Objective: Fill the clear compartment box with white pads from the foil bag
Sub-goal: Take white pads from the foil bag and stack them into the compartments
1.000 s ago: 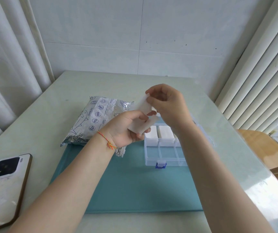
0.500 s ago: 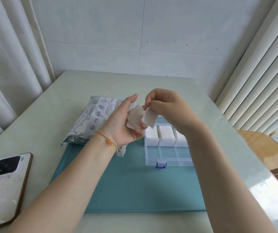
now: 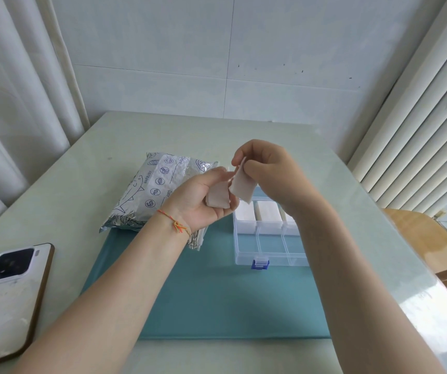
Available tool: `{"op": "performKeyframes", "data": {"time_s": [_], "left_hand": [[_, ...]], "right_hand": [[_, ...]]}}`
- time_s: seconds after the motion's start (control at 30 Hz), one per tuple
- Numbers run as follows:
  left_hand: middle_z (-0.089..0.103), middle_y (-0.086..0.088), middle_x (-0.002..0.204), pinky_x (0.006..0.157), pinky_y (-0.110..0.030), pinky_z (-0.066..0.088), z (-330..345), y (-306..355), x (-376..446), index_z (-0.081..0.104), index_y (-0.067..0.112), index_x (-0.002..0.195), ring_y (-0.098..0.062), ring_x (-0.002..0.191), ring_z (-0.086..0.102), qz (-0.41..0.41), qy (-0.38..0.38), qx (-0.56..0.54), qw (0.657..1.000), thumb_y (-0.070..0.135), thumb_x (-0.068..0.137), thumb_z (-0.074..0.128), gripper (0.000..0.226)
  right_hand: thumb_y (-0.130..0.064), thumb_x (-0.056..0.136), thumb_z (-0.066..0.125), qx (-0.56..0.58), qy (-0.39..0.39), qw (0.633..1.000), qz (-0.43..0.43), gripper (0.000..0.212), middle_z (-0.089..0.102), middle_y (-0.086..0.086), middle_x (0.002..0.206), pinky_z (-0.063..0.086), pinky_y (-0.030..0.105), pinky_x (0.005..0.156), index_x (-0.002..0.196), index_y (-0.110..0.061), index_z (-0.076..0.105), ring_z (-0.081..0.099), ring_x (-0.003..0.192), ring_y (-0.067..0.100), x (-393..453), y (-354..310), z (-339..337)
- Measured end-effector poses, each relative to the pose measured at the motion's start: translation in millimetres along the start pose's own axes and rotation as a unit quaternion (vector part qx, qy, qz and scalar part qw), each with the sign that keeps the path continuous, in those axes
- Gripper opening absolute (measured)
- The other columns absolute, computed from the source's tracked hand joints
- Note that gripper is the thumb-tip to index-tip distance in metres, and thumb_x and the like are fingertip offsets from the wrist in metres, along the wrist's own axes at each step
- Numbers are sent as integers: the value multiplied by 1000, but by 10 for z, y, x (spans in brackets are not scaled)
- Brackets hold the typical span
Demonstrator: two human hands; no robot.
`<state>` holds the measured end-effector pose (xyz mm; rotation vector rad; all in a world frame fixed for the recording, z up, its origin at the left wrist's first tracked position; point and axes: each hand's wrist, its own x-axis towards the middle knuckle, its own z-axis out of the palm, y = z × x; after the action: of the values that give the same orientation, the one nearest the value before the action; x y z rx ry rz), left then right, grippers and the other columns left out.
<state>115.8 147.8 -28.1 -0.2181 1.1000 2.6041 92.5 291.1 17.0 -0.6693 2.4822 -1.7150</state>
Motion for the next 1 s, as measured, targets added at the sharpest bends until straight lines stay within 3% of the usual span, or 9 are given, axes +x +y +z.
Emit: {"op": "performKeyframes", "data": {"time_s": [0.07,0.13,0.23,0.33,0.47,0.63,0.73,1.0], "left_hand": [[55,-4,77,48,-20,46,-1,9,11,54,18,77,-15,66,51,-11,25,12,1000,25,83,67,16],[49,-1,68,42,-17,39,-1,4,23,51,19,74,-12,51,44,-15,36,35,999,44,90,60,31],[51,1,62,40,-16,35,30,-5,10,58,18,79,-10,47,45,-13,20,56,998,56,95,46,43],[59,-2,66,57,-24,44,68,-5,-23,72,15,63,-14,59,56,-30,8,17,999,59,96,41,63],[67,-5,70,58,-25,55,98,-7,-43,73,12,72,-18,60,65,-38,1,-21,999,58,97,37,63],[67,-2,73,54,-24,53,119,-28,-51,70,17,76,-16,61,63,-41,14,8,999,60,96,37,58],[65,-1,73,53,-23,52,93,-39,-20,75,18,68,-15,64,60,-40,18,12,999,61,95,36,65],[70,2,82,70,-27,52,48,-45,11,74,21,80,-13,73,65,-31,20,17,999,61,96,36,56]], "right_hand": [[5,82,41,0,-1,1000,-1,30,59,3,75,41,25,63,82,-15,63,52,67,13,-6,-9,15],[5,82,40,2,-6,1000,1,30,59,2,74,42,26,64,86,-14,63,57,64,11,-13,-19,26],[3,82,43,2,-23,1000,-8,28,61,3,76,43,31,65,89,-16,63,63,70,23,-23,-27,74],[2,85,47,-16,-28,999,-7,25,63,-3,75,44,21,56,92,-15,63,56,61,8,-35,-35,124],[-2,86,50,-65,-31,997,-12,23,68,-4,79,50,27,55,96,-18,63,60,66,10,-44,-38,154],[-4,85,46,-132,-38,990,-33,27,67,-2,84,50,25,56,94,-24,62,59,73,13,-59,-30,198],[-4,85,46,-148,-30,988,-40,27,66,-4,83,46,19,57,92,-25,61,57,74,12,-52,-28,194],[-7,86,50,-178,-17,982,-58,23,64,-3,92,50,27,74,100,-20,62,57,85,14,-59,-9,238]]}}
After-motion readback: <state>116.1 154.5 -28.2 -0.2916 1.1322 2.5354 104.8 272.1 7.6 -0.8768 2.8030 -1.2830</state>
